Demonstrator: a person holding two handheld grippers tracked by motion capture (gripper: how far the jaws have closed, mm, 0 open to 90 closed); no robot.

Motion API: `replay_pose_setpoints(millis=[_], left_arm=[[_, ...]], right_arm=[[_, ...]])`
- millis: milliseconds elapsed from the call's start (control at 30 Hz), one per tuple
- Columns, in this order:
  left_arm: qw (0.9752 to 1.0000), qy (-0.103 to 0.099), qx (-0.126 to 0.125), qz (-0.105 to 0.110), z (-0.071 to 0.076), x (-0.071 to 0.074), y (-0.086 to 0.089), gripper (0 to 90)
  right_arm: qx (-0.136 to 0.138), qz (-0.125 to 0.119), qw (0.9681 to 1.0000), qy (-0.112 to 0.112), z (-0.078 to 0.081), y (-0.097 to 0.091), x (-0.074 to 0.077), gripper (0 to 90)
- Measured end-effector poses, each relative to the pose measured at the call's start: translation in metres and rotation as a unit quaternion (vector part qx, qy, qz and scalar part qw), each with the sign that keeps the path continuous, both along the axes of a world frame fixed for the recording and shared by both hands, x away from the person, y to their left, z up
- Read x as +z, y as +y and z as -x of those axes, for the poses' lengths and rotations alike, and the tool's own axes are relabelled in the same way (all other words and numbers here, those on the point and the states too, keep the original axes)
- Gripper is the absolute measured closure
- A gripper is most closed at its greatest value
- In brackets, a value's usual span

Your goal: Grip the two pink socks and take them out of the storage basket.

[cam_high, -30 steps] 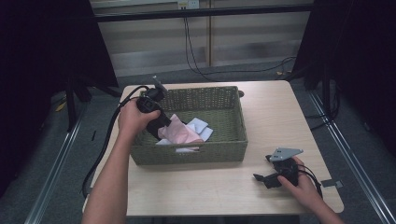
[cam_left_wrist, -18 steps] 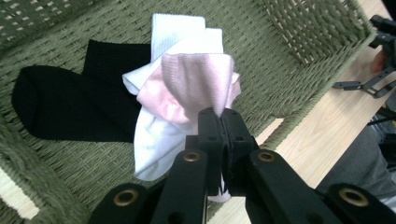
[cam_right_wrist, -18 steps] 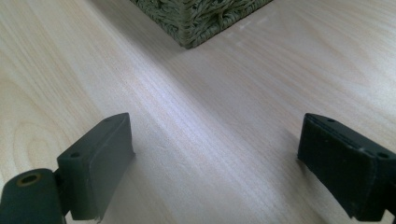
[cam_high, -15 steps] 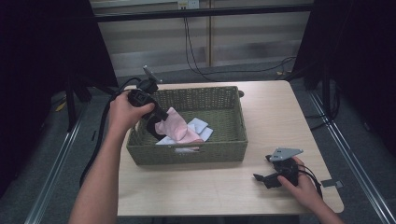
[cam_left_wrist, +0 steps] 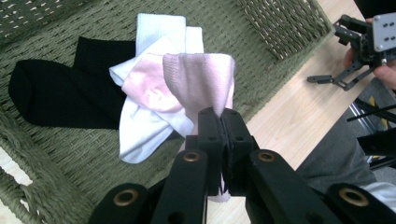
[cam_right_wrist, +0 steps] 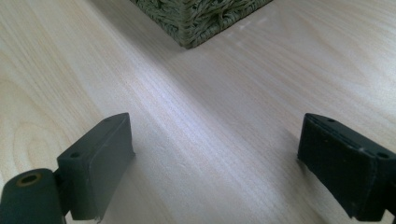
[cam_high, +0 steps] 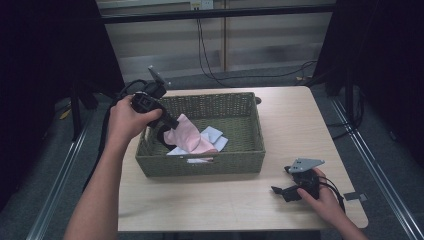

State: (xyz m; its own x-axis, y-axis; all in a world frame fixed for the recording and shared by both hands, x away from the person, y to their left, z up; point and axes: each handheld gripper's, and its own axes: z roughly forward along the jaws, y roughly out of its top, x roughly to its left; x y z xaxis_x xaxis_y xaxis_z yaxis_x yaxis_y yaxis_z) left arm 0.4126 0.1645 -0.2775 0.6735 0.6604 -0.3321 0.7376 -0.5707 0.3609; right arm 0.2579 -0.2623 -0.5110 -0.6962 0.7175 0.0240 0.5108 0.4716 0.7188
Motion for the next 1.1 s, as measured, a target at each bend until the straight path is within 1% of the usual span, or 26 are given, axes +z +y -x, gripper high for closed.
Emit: replay_pose_setpoints(millis=[100, 133, 200, 233, 267, 300, 433, 533, 600, 667, 733, 800, 833, 867, 933, 967, 1000, 1033, 1067, 1100], left_arm=[[1.0000, 0.003, -0.003, 0.004, 0.002, 0.003, -0.001, 88.0], [0.9999, 0.009, -0.004, 0.010, 0.003, 0.004, -0.001, 88.0], [0.9999, 0.011, -0.003, 0.012, 0.004, 0.004, -0.002, 88.0], [0.9998, 0.011, -0.006, 0.013, 0.005, 0.004, -0.003, 88.0], [0.9998, 0.011, -0.001, 0.017, 0.007, 0.005, -0.003, 88.0], [0.9998, 0.010, -0.005, 0.017, 0.007, 0.006, -0.002, 88.0], [0.9998, 0.009, -0.006, 0.019, 0.009, 0.009, 0.000, 88.0], [0.9996, 0.011, -0.002, 0.024, 0.012, 0.012, 0.000, 88.0], [0.9996, 0.012, -0.009, 0.025, 0.014, 0.015, 0.000, 88.0], [0.9995, 0.010, -0.007, 0.027, 0.017, 0.018, -0.001, 88.0], [0.9994, 0.008, -0.015, 0.028, 0.020, 0.021, -0.002, 87.9], [0.9993, 0.007, -0.018, 0.030, 0.022, 0.022, -0.003, 88.0], [0.9991, 0.010, -0.024, 0.032, 0.025, 0.022, -0.004, 87.9], [0.9991, 0.010, -0.024, 0.032, 0.025, 0.022, -0.004, 87.9], [0.9990, 0.008, -0.028, 0.034, 0.032, 0.021, -0.007, 87.9], [0.9990, 0.008, -0.028, 0.034, 0.032, 0.021, -0.007, 87.9], [0.9988, 0.009, -0.035, 0.034, 0.034, 0.020, -0.008, 87.9], [0.9987, 0.010, -0.036, 0.035, 0.036, 0.018, -0.009, 87.9], [0.9985, 0.011, -0.042, 0.034, 0.040, 0.014, -0.012, 87.9], [0.9985, 0.011, -0.042, 0.034, 0.040, 0.014, -0.012, 87.9]], right_arm=[[0.000, 0.000, 1.0000, 0.000, 0.000, 0.000, 0.000, 9.6], [0.000, 0.000, 1.0000, 0.000, 0.000, 0.000, 0.000, 9.6], [0.000, 0.000, 1.0000, 0.000, 0.000, 0.000, 0.000, 9.6], [0.000, 0.000, 1.0000, 0.000, 0.000, 0.000, 0.000, 9.6], [0.000, 0.000, 1.0000, 0.000, 0.000, 0.000, 0.000, 9.6], [0.000, 0.000, 1.0000, 0.000, 0.000, 0.000, 0.000, 9.6], [0.000, 0.000, 1.0000, 0.000, 0.000, 0.000, 0.000, 9.6], [0.000, 0.000, 1.0000, 0.000, 0.000, 0.000, 0.000, 9.6], [0.000, 0.000, 1.0000, 0.000, 0.000, 0.000, 0.000, 9.6], [0.000, 0.000, 1.0000, 0.000, 0.000, 0.000, 0.000, 9.6], [0.000, 0.000, 1.0000, 0.000, 0.000, 0.000, 0.000, 9.6], [0.000, 0.000, 1.0000, 0.000, 0.000, 0.000, 0.000, 9.6], [0.000, 0.000, 1.0000, 0.000, 0.000, 0.000, 0.000, 9.6], [0.000, 0.000, 1.0000, 0.000, 0.000, 0.000, 0.000, 9.6], [0.001, 0.000, 1.0000, -0.001, 0.000, 0.000, 0.000, 9.6], [0.001, 0.000, 1.0000, -0.001, 0.000, 0.000, 0.000, 9.6], [0.001, 0.000, 1.0000, -0.001, 0.000, 0.000, 0.000, 9.6], [0.001, 0.001, 1.0000, -0.002, 0.000, 0.000, 0.000, 9.6], [0.001, 0.001, 1.0000, -0.001, 0.000, 0.000, 0.000, 9.6], [0.001, 0.001, 1.0000, -0.001, 0.000, 0.000, 0.000, 9.6]])
